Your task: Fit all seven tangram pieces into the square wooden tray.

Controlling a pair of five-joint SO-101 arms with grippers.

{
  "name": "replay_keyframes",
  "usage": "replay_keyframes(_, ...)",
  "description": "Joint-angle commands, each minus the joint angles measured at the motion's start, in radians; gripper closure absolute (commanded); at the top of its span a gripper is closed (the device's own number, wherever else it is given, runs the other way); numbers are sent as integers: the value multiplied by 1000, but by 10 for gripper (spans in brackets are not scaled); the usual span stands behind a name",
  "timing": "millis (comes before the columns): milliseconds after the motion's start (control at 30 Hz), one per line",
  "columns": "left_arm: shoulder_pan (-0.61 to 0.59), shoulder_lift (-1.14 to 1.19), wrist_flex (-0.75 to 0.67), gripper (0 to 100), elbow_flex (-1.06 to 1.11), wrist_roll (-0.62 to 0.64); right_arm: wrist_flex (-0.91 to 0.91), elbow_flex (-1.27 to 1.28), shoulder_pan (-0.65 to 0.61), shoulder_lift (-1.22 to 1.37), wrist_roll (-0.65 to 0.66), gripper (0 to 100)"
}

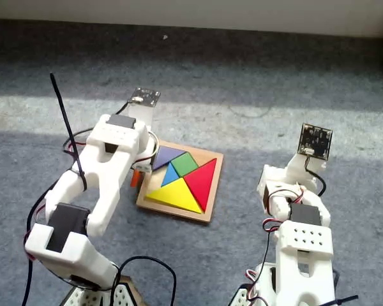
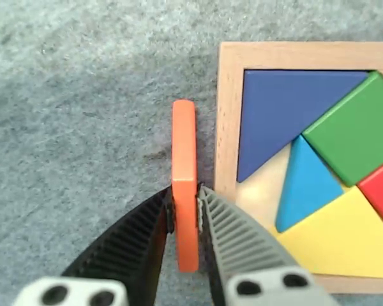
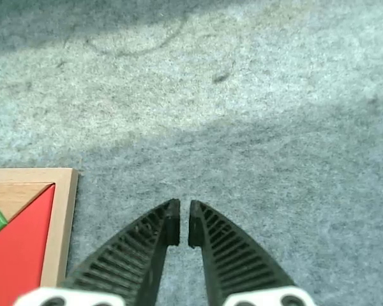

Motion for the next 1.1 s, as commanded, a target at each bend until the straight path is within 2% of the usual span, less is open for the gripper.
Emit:
replay_keyframes(0, -10, -38, 2, 951, -30, -8, -25, -4, -10, -24, 11, 959)
replay_keyframes(267, -22, -62, 9, 995, -30, -3, -25, -4, -10, -24, 11, 959)
replay_keyframes(433, -24, -200, 2, 995, 67, -2, -25, -5, -10, -24, 11, 959)
replay_keyframes(733, 87, -467, -203, 995, 349, 0, -27, -5, -10, -22, 11, 959)
replay_keyframes(1067, 177, -360, -313, 995, 360, 38, -27, -5, -10, -22, 11, 959)
